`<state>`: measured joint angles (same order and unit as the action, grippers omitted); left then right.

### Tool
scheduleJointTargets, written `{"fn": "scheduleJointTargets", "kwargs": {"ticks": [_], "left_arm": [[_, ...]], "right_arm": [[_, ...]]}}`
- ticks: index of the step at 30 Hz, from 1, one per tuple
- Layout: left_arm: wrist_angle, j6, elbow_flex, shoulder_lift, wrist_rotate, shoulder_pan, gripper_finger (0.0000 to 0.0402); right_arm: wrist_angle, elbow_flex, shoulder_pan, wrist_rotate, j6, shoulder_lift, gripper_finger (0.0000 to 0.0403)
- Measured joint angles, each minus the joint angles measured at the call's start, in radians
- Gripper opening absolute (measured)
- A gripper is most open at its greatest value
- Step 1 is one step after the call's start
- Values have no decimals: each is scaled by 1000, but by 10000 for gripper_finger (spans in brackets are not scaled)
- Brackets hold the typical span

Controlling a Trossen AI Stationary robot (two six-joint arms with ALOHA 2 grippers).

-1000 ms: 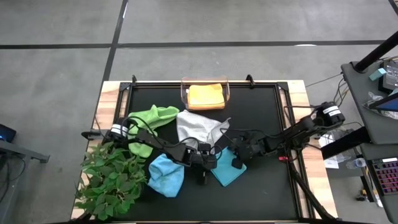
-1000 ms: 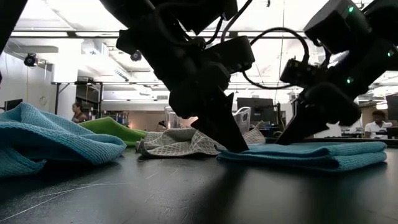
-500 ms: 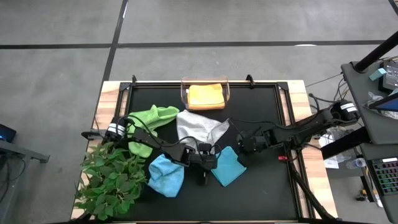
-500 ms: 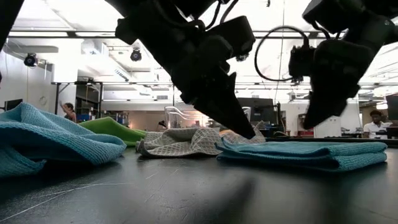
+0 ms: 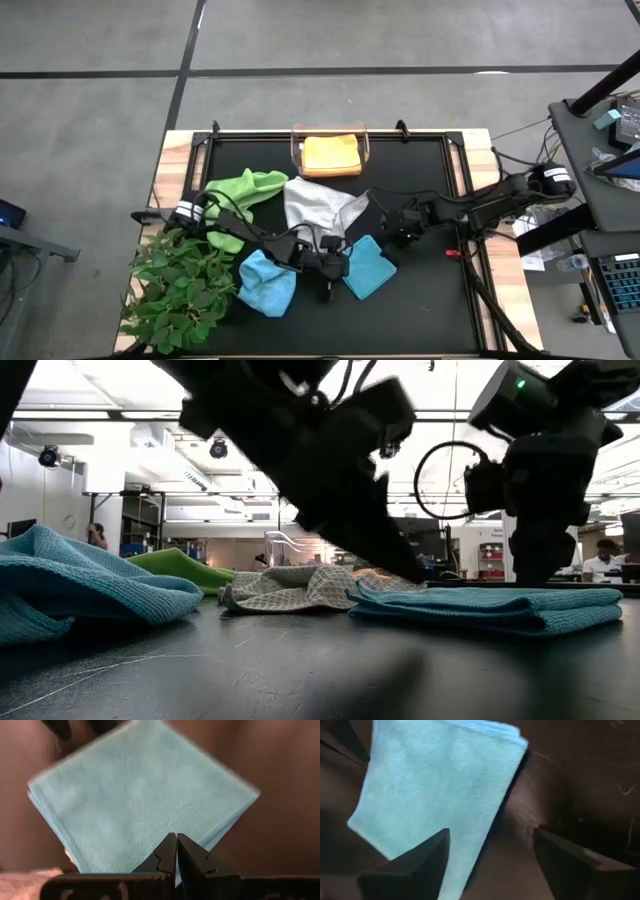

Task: Fold microfiber towels
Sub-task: Put the right blue microfiber cloth into the transparent bin

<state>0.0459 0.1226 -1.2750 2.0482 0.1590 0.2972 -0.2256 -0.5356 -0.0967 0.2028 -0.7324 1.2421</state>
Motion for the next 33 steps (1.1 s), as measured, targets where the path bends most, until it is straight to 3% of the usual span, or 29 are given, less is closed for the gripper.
{"fn": "scheduleJointTargets", "kwargs": {"ticks": [4, 8, 21, 27, 33], "left_arm": [[110, 8, 55, 4, -20, -1, 0], [111, 13, 65, 4, -20, -1, 0], [113, 29, 74, 12, -23, -3, 0], [124, 29, 77, 12, -23, -3, 0], [132, 30, 86, 12, -23, -3, 0]], "right_arm": [[16, 2, 18, 19, 18, 31, 312], [106, 4, 32, 84, 29, 74, 329], [384, 6, 35, 227, 27, 229, 332], [451, 6, 34, 239, 30, 253, 296], [446, 6, 34, 231, 30, 252, 202]]}}
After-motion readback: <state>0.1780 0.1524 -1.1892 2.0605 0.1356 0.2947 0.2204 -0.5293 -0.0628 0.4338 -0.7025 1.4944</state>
